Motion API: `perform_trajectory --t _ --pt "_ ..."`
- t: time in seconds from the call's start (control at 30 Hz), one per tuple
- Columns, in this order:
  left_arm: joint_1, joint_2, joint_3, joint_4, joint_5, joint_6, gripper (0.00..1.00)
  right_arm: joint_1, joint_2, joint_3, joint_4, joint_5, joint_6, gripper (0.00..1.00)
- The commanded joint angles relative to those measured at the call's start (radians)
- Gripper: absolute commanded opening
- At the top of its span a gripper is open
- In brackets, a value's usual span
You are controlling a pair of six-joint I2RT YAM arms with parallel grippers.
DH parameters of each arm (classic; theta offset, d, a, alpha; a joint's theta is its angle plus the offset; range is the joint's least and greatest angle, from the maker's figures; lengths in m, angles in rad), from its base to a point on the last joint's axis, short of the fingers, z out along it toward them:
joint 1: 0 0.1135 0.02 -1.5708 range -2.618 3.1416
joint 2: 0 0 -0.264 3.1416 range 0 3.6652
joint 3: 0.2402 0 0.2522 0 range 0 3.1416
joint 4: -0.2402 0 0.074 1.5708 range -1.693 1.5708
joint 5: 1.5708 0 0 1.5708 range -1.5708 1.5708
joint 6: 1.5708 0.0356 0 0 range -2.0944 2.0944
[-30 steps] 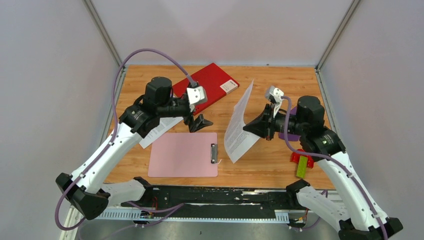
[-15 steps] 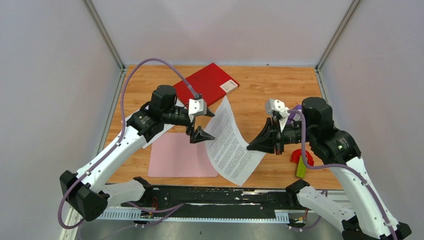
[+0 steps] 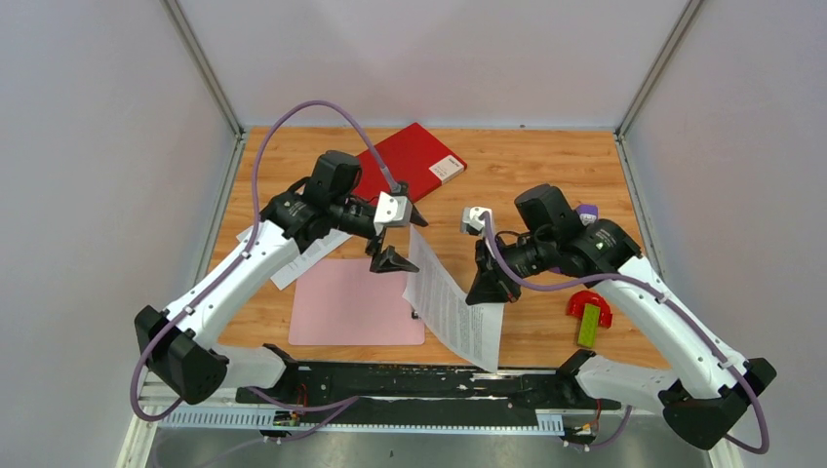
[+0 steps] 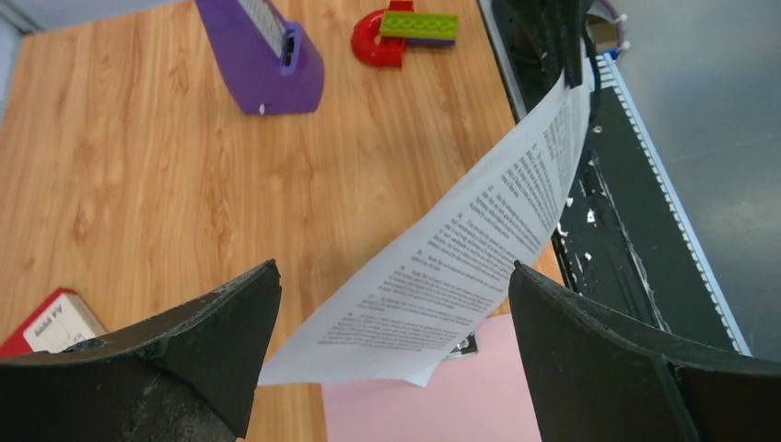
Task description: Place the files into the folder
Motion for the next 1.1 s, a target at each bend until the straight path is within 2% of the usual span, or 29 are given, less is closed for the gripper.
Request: perform_trajectory --t 0.0,0.17,0.33,0.43,0.53,0.6,0.7,0.9,0.93,1.0,1.03,1.07 --pt "-0.004 -0.002 0.102 -0.125 0.133 0.132 1.0 0.019 -0.026 0.043 0.011 0.011 -0.044 0.0" --pt "-0.032 0.015 0.079 -0.138 0.138 0.149 1.0 0.027 -0.069 0.044 0.091 -0.028 -0.059 0.0" --pt "-0.069 0.115 0.161 -0.346 0.147 0.268 0.99 0.028 -0.085 0.052 0.112 0.009 -0.087 0.0" --pt "-0.112 0.149 0.175 -0.358 0.084 0.251 0.97 0.027 -0.088 0.053 0.122 0.007 -0.095 0.0" --pt "-0.126 0.168 0.185 -0.352 0.04 0.243 0.91 0.028 -0.093 0.047 0.124 0.007 -0.106 0.0" --pt "-0.126 0.175 0.193 -0.355 0.032 0.241 0.8 0.028 -0.096 0.043 0.12 0.015 -0.117 0.0" --pt "-0.126 0.17 0.199 -0.354 0.006 0.229 0.56 0.028 -0.106 0.032 0.128 0.053 -0.116 0.0" --pt "-0.126 0.122 0.162 -0.275 -0.116 0.109 0.34 0.028 -0.136 -0.001 0.17 0.112 -0.102 0.02" --pt "-0.126 0.114 0.162 -0.273 -0.125 0.089 0.28 0.028 -0.134 -0.003 0.18 0.129 -0.095 0.02" --pt "-0.126 0.106 0.164 -0.264 -0.151 0.048 0.06 0.027 -0.13 -0.011 0.203 0.142 -0.078 0.03" --pt "-0.126 0.102 0.164 -0.263 -0.165 0.028 0.0 0.028 -0.13 -0.018 0.215 0.141 -0.069 0.03" --pt "-0.126 0.1 0.162 -0.259 -0.18 0.01 0.0 0.029 -0.133 -0.026 0.231 0.142 -0.058 0.04"
